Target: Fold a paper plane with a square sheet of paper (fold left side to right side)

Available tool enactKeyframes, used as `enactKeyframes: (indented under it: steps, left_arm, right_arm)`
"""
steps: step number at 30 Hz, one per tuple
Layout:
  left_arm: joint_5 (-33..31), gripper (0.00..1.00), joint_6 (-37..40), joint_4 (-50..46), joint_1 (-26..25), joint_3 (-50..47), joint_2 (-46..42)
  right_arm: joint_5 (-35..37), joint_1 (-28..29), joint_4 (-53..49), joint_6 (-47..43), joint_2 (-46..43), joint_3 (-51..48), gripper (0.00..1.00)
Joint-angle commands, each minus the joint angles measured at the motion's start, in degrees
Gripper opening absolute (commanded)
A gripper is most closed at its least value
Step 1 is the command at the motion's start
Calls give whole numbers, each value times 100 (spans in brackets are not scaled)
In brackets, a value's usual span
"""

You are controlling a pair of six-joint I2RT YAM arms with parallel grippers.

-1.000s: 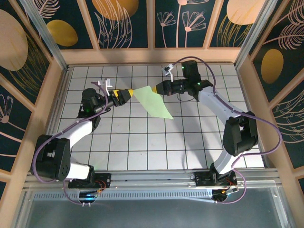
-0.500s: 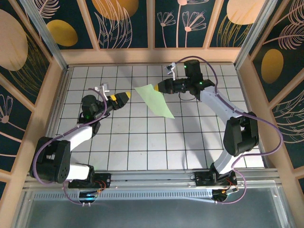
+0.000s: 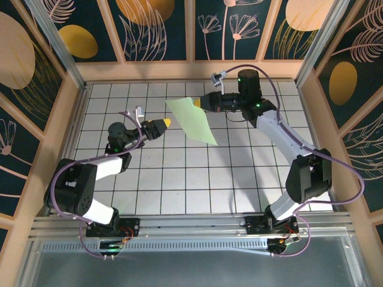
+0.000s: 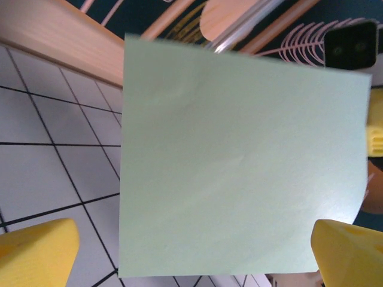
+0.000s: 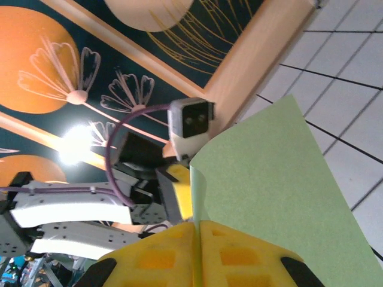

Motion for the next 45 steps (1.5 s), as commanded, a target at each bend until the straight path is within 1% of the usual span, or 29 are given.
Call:
enactKeyframes:
  steps: [1, 6, 12, 19, 23, 27, 32, 34, 37, 41, 43, 45]
  left_arm:
    - [180, 99, -68, 568, -142, 268, 197]
    - [291, 99, -194, 901, -288, 441, 395]
    - [483, 99, -206, 1050, -393, 622, 506]
    - [840, 98, -384, 1529, -428, 735, 582]
    - [892, 92, -407, 1682, -429, 717, 496]
    - [860, 83, -273, 1455, -429, 720, 381]
    - [789, 77, -78, 1057, -430, 728, 291]
    - [778, 72, -45, 967, -435, 729, 282]
    - [780, 60, -49, 912, -432, 747, 306]
    - [689, 37, 19, 625, -428, 782, 346]
    - [602, 24, 86, 293, -432, 828, 368]
    - [508, 15, 161, -195, -428, 901, 411]
  right_arm:
    - [-298, 89, 534, 390, -277, 66, 12]
    - [-345, 104, 861, 646, -409, -39, 11]
    - [-395, 99, 1373, 1061, -498, -215, 11]
    - [-400, 106, 1508, 1185, -544, -220, 11]
    - [-247, 34, 1265, 1001, -551, -225, 11]
    - [-72, -58, 917, 724, -578, -211, 10]
    - [74, -178, 622, 476, -608, -212, 10]
    - [102, -194, 552, 417, -597, -211, 11]
    - [167, -209, 411, 305, -573, -212, 10]
    - [326, -272, 252, 168, -577, -249, 10]
    - [439, -316, 101, 45, -567, -279, 11]
    - [612, -363, -146, -134, -524, -305, 13]
